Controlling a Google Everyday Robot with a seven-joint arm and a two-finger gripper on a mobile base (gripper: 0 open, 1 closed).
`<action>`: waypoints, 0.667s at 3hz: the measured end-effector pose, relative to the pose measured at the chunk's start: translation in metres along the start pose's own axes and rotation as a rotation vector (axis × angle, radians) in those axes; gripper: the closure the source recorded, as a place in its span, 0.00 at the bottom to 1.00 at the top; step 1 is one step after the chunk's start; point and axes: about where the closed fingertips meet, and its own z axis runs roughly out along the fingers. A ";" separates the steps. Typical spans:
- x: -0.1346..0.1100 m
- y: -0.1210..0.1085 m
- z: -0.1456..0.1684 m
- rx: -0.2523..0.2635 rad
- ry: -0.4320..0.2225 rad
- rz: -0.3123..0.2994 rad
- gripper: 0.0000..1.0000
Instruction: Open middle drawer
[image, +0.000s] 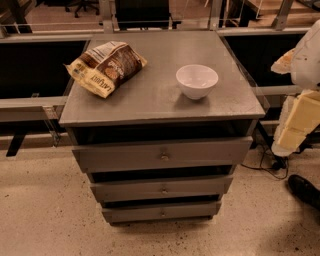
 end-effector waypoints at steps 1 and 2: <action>0.000 0.000 0.000 0.000 0.000 0.000 0.00; -0.002 -0.001 0.003 -0.006 -0.017 0.000 0.00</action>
Offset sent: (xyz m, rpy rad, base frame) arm 0.0053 0.0028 -0.0122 0.0418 0.0268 0.0134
